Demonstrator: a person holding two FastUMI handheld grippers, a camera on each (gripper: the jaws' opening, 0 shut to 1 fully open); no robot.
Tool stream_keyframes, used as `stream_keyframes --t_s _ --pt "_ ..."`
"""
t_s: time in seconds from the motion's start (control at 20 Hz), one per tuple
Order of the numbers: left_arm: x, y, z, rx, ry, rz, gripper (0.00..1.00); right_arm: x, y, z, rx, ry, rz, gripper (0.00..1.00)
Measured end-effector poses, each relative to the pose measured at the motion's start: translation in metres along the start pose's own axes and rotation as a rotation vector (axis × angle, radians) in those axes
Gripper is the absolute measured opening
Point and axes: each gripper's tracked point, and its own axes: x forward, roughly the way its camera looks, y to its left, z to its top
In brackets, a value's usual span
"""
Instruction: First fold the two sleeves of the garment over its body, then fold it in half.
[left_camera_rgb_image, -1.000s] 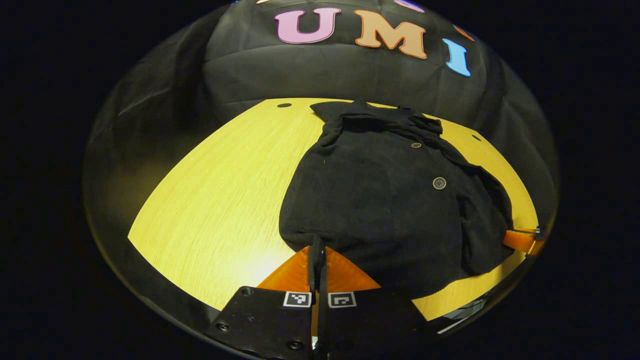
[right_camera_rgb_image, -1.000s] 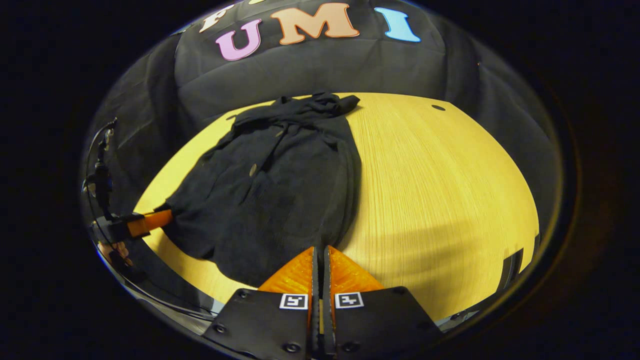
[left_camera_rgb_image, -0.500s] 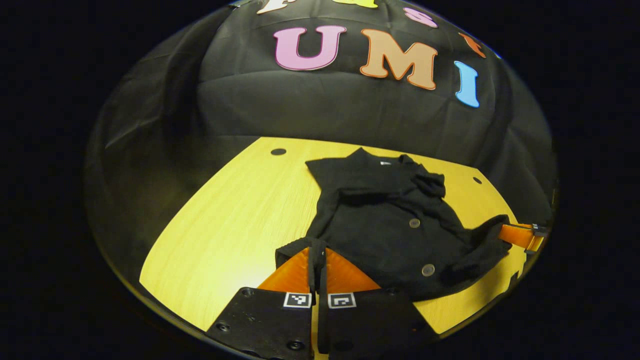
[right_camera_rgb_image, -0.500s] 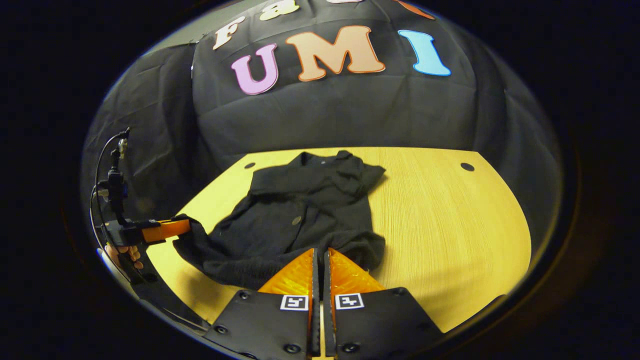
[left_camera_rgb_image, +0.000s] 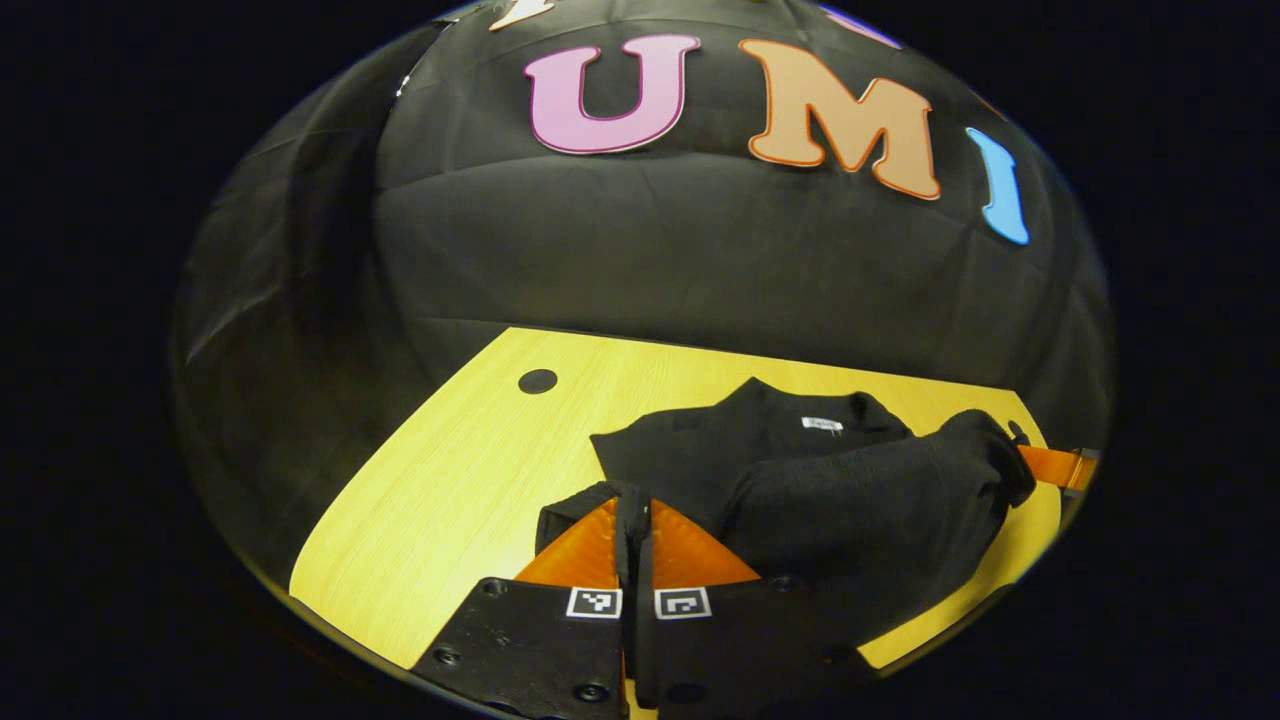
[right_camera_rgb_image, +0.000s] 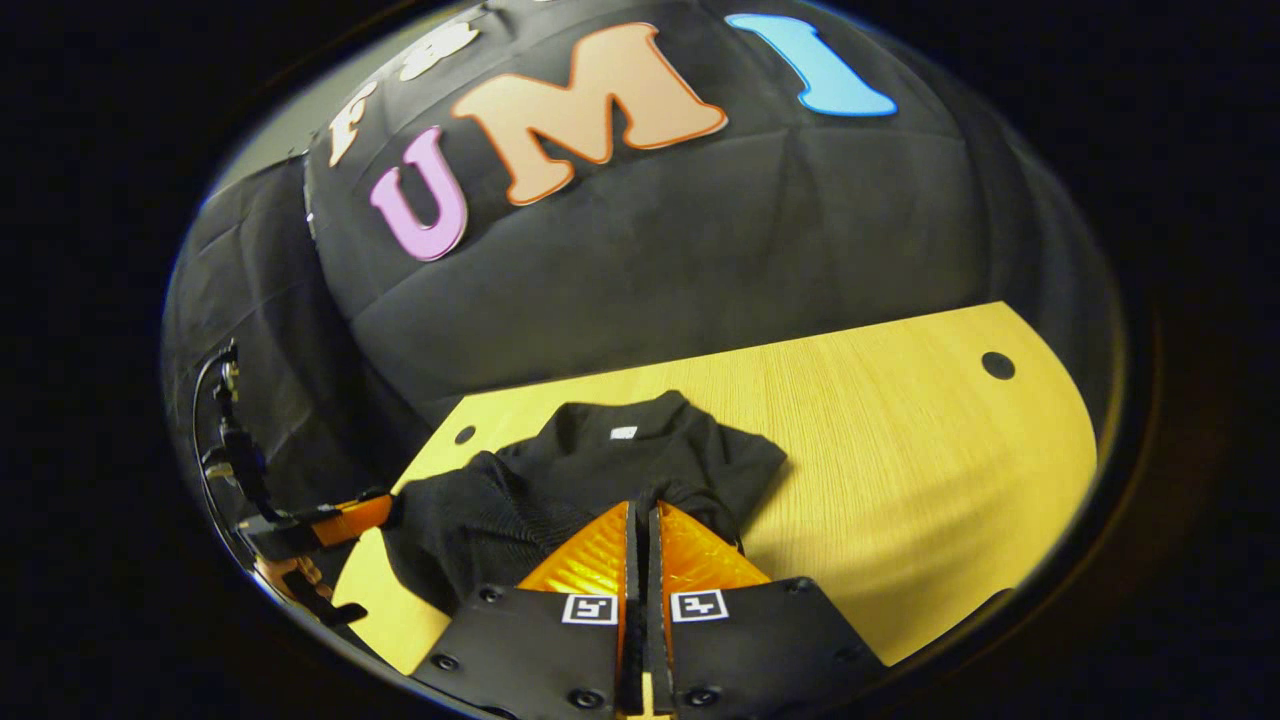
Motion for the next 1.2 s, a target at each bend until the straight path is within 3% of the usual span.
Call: stream_keyframes --t_s 0.35,0.55,0.65,0.7,0.85,0.9,1.2 --pt "0.084 -0.008 0.049 -0.014 -0.046 0.046 0.00 0.071 -0.019 0.061 0.041 -0.030 -0.012 0.05" --pt "0.110 -0.022 0.054 -0.005 -0.052 0.038 0.00 0.098 -0.037 0.054 0.091 0.024 -0.014 0.05" --pt "0.111 -0.026 0.060 0.009 -0.072 0.021 0.00 0.101 -0.044 0.048 0.078 0.036 -0.017 0.10" --pt "0.112 -0.029 0.066 0.001 -0.092 0.006 0.08 0.098 -0.047 0.050 0.068 0.026 -0.013 0.10" --pt "0.092 -0.023 0.087 -0.046 -0.160 0.015 1.00 0.076 -0.057 0.085 0.016 -0.106 -0.018 0.95" --pt "0.085 -0.019 0.093 -0.063 -0.177 0.030 0.90 0.066 -0.058 0.098 -0.010 -0.152 -0.017 0.98" --pt "-0.016 0.000 0.161 -0.126 -0.410 0.043 0.94 -0.029 -0.032 0.134 -0.183 -0.347 -0.028 0.98"
